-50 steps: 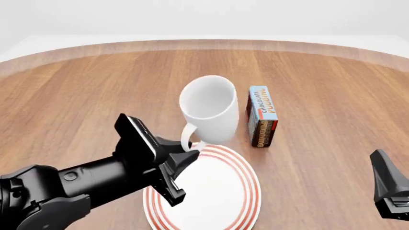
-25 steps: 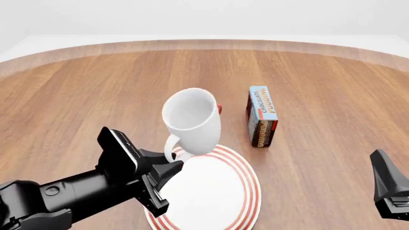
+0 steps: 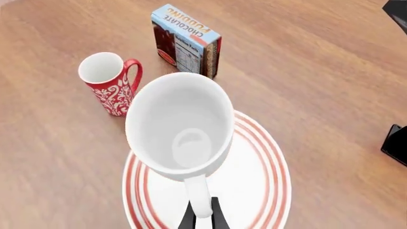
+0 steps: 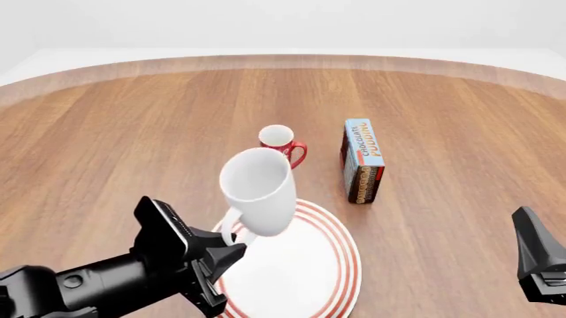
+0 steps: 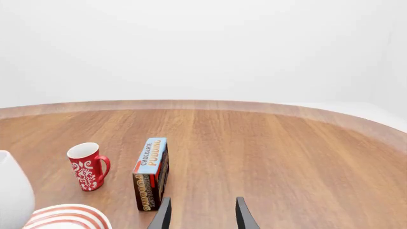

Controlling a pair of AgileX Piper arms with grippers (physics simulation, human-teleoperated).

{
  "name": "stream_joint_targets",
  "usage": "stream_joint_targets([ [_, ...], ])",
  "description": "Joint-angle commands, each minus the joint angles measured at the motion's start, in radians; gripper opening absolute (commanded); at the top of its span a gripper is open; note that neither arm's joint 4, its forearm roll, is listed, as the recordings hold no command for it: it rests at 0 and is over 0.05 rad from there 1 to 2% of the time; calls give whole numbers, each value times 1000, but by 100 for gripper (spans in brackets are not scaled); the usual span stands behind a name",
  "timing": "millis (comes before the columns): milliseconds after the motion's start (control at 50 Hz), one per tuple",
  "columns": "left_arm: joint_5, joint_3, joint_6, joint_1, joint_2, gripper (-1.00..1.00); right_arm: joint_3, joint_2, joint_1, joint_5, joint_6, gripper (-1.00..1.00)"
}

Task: Pick up the white mug and put it on the plate, and put the chocolate pudding to the right of the plate.

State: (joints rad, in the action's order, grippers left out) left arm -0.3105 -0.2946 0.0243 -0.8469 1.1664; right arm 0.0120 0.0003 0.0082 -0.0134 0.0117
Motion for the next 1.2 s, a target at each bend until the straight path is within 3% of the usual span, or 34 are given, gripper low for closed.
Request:
stream_joint_targets([
  [20, -13, 25, 13, 0, 13, -100, 0, 0, 0, 0, 0, 100],
  [1200, -156, 57, 79, -44, 229, -100, 0, 0, 0, 0, 0, 100],
])
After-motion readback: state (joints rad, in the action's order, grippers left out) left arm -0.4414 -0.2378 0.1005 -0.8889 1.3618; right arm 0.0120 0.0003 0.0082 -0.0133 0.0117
